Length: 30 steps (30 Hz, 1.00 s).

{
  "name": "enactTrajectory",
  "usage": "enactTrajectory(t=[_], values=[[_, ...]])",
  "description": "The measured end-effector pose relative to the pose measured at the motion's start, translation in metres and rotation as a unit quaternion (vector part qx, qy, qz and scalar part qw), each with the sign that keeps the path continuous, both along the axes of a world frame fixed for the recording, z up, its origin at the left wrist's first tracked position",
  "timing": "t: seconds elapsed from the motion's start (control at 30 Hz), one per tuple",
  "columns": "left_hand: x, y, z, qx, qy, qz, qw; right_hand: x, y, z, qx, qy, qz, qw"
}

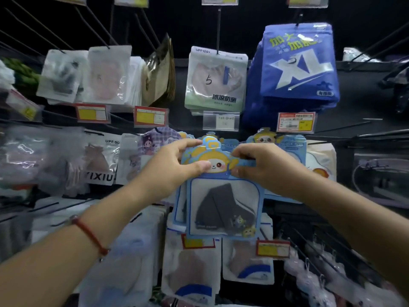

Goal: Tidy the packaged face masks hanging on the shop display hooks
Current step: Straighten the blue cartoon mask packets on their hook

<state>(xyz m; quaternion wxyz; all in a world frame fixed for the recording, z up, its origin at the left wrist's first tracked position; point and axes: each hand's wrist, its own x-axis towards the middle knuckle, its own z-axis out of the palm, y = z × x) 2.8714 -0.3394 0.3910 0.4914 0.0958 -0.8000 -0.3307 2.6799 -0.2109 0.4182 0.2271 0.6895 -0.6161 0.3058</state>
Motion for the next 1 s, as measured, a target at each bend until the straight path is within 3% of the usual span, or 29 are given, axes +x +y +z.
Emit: enactTrajectory(t=[0.1, 0.2, 0.33, 0.63, 1.0], values=[[0.005, -0.007, 0.015, -0.135, -0.072, 0.103, 0.983, 0.004, -0.003, 0.007, -0.004, 0.017, -0.01, 1.0], [0.005, -0.008, 0.026, -0.188, -0.117, 0.123, 0.967, 0.004, -0.008, 0.01, -0.008, 0.05, -0.034, 0.998], [-0.001, -0.013, 0.034, -0.158, -0.119, 0.05, 0.979, 0.007, -0.013, 0.011, -0.024, 0.089, -0.08, 0.993], [-0.011, -0.034, 0.036, -0.183, -0.135, 0.056, 0.972, 0.006, -0.024, -0.001, -0.039, 0.201, -0.174, 0.963], [-0.011, -0.064, 0.043, -0.078, -0.101, -0.019, 0.992, -0.008, -0.038, 0.01, -0.069, 0.187, -0.172, 0.965]])
